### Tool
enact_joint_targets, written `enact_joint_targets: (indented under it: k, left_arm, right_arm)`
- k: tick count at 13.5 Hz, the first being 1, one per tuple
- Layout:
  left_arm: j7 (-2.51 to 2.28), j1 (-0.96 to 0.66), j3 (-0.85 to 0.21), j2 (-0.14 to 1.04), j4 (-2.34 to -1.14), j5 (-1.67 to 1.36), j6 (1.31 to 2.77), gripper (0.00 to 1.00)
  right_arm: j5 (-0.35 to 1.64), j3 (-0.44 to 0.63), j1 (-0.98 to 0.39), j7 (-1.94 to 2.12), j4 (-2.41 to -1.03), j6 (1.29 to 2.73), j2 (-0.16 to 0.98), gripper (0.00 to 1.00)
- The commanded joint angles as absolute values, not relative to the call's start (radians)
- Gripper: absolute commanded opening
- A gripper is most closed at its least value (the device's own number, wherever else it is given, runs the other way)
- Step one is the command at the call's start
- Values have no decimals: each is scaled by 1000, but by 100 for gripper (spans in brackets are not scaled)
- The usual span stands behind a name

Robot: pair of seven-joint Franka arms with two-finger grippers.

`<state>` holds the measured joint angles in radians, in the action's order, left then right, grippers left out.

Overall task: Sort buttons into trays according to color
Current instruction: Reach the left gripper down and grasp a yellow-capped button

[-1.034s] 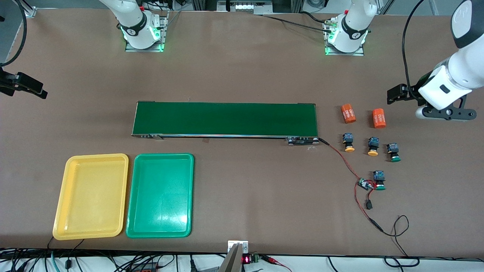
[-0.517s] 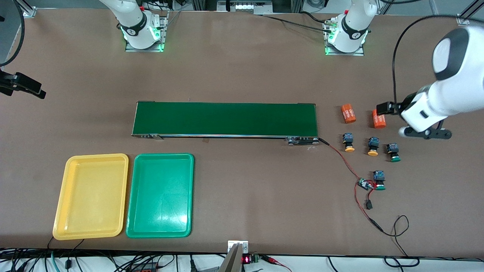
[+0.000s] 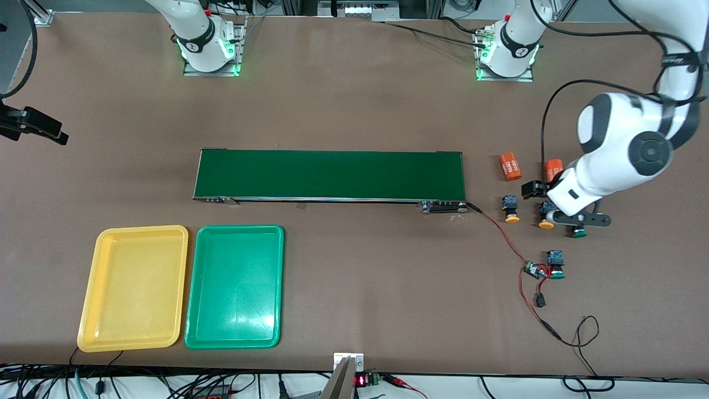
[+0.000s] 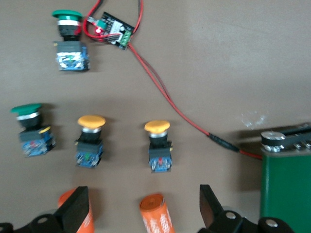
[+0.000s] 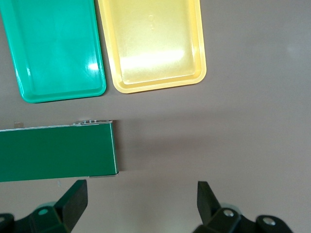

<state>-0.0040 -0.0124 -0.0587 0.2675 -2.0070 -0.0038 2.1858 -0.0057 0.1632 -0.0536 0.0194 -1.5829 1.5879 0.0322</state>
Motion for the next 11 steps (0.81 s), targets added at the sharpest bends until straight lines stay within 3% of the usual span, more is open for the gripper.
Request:
enact_joint_targets:
  k: [1,4,8,10,11]
  left_arm:
    - [-15,-18,-61,282,-2094,5,2322,99]
    - [-15,-28,-61,333,-2175,5,2481,97]
    - [-18,-28,-61,405,-2187,5,2572,94]
    - [-21,-28,-61,426,-2191,5,2591,88]
    - [-21,-28,-61,439,-2189,5,2598,79]
  right_arm:
    - [-3,160,-45,25,-1600,1597,14,100]
    - [-3,160,-43,25,-1600,1597,14,100]
    - [-3,160,-43,25,-1600,1598,15,100]
    - [-3,160,-43,25,-1600,1598,15,100]
    - [-3,160,-44,25,-1600,1594,14,100]
